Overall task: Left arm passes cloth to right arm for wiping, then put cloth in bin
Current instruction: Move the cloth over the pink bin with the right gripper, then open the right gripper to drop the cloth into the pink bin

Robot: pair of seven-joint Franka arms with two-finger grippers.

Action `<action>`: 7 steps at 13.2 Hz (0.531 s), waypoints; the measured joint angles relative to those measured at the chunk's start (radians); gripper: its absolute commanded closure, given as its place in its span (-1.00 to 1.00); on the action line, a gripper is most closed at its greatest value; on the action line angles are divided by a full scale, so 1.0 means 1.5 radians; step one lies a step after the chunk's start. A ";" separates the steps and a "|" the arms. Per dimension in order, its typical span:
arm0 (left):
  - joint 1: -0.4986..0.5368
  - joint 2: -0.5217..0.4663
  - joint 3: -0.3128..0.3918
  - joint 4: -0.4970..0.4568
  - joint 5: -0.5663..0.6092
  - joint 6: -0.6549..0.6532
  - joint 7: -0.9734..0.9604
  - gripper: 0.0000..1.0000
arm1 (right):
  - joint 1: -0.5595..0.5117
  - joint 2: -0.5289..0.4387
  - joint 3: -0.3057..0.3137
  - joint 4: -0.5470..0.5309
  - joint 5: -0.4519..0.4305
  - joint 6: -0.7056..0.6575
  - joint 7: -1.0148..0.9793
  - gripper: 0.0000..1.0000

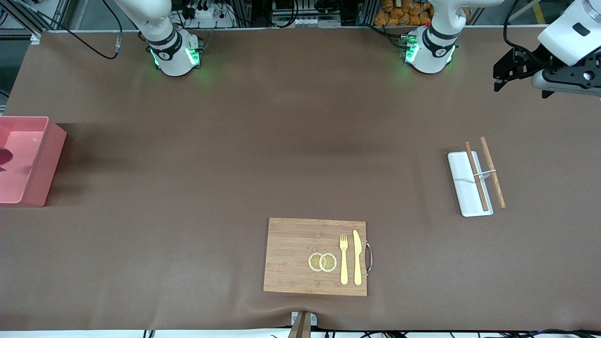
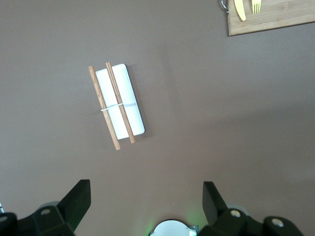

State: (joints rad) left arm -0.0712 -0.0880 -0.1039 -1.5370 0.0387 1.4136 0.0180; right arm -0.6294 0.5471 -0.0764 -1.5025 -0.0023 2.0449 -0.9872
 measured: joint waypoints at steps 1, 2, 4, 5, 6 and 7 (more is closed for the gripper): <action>-0.006 0.003 0.000 0.000 0.000 0.000 -0.019 -1.00 | -0.015 0.036 0.000 0.002 0.007 0.029 -0.024 0.81; -0.012 0.007 0.000 0.000 0.000 0.000 -0.032 -1.00 | -0.024 0.060 0.001 0.005 0.017 0.049 -0.040 -0.37; -0.028 0.018 0.005 0.000 0.000 0.000 -0.043 -1.00 | -0.030 0.078 0.002 0.016 0.022 0.055 -0.047 -1.00; -0.032 0.023 0.010 0.000 0.000 0.000 -0.043 -1.00 | -0.030 0.077 0.005 0.022 0.023 0.053 -0.047 -1.00; -0.036 0.027 0.018 0.000 0.000 0.000 -0.043 -1.00 | -0.029 0.077 0.009 0.030 0.024 0.049 -0.047 -1.00; -0.044 0.030 0.030 0.000 0.000 0.000 -0.043 -1.00 | -0.028 0.075 0.013 0.037 0.024 0.040 -0.047 -1.00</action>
State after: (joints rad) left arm -0.1366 -0.0429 -0.0583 -1.5369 0.0387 1.4129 -0.0465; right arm -0.6720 0.6597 -0.0568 -1.4473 0.0335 2.1055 -1.0581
